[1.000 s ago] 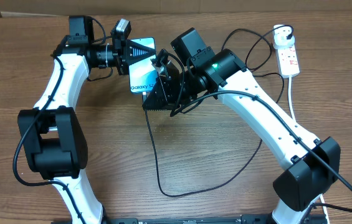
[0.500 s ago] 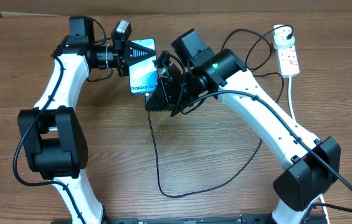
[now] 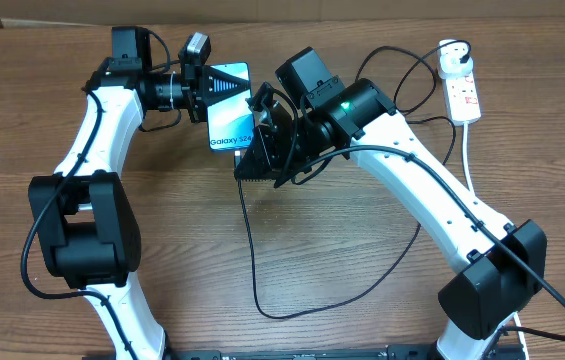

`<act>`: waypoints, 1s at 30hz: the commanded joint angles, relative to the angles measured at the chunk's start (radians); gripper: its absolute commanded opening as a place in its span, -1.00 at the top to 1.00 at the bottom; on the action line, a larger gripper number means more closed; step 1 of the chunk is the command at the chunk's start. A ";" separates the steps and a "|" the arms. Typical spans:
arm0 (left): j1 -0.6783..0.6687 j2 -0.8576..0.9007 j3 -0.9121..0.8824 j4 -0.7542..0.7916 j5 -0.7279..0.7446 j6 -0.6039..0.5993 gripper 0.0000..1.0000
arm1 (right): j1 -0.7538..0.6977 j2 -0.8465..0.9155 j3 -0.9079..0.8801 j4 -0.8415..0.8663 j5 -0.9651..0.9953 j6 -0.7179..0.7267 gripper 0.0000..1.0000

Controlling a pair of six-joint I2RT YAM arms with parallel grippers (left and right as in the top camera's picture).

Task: Plug charger to phone and switch on socket
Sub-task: 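Push the USB-C tip into the phone's port with the right gripper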

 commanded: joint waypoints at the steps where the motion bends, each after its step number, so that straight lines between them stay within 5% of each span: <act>1: -0.007 -0.007 0.010 0.001 0.023 0.031 0.92 | -0.003 0.002 0.008 0.002 0.002 0.000 0.93; 30: -0.009 -0.007 0.010 0.000 0.008 0.037 0.91 | -0.002 0.002 0.008 0.014 -0.023 0.000 0.93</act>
